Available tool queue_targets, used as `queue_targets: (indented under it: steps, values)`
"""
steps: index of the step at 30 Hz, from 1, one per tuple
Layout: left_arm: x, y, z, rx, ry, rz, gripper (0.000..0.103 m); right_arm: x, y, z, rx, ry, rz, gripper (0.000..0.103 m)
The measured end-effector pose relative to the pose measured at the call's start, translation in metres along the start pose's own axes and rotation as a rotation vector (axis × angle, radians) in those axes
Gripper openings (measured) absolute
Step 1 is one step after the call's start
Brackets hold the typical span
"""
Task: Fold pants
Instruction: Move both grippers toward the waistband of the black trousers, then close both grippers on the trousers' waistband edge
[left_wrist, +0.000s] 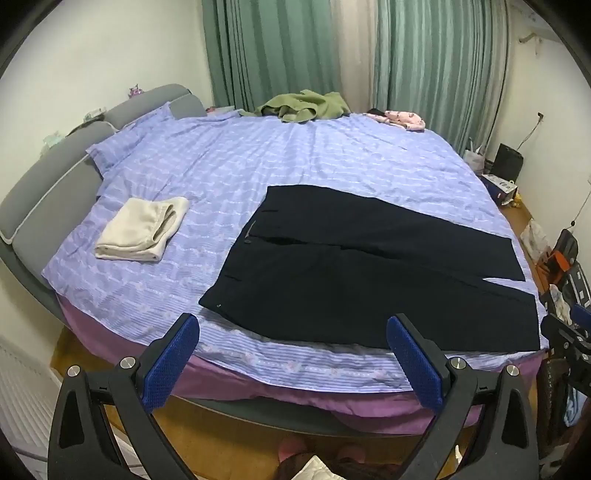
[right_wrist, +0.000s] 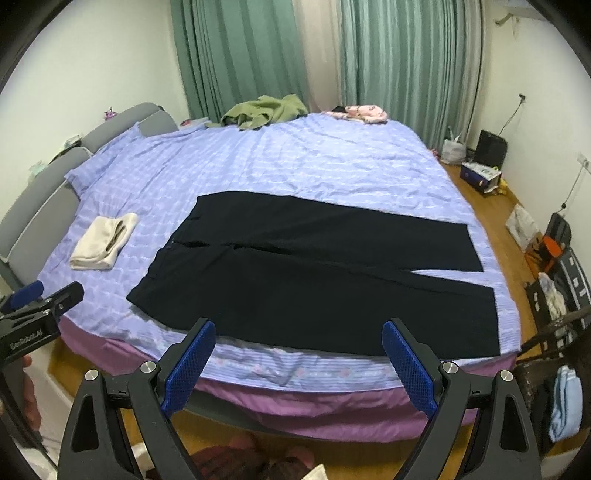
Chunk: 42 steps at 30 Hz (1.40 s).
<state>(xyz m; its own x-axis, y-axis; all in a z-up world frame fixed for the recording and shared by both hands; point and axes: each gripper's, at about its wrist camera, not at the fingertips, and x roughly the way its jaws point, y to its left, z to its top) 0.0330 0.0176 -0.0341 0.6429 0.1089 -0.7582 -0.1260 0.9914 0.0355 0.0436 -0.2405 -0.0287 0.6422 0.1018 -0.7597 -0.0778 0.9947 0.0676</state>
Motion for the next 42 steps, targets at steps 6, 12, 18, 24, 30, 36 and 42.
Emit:
queue_targets:
  steps: [6,12,18,24,30,36,42]
  values:
    - [0.031,0.015,0.009,0.005,0.055,-0.002,0.103,0.031,0.017,0.014,0.006,0.05,0.015,0.093]
    - [0.076,0.041,0.026,0.014,0.133,-0.043,0.103,0.071,0.042,0.026,0.051,0.136,-0.012,0.093]
    - [0.136,0.064,0.035,0.048,0.23,-0.093,0.103,0.117,0.059,0.022,0.148,0.23,-0.063,0.093]
    - [0.187,0.082,0.034,0.072,0.317,-0.123,0.103,0.159,0.073,0.007,0.242,0.299,-0.102,0.092]
    - [0.238,0.105,0.021,0.037,0.369,-0.117,0.103,0.202,0.088,-0.004,0.272,0.337,-0.088,0.092]
    - [0.282,0.125,-0.003,-0.04,0.426,-0.172,0.103,0.253,0.097,-0.024,0.346,0.395,-0.042,0.091]
    - [0.314,0.131,-0.033,-0.117,0.511,-0.188,0.102,0.282,0.088,-0.053,0.455,0.425,-0.038,0.09]
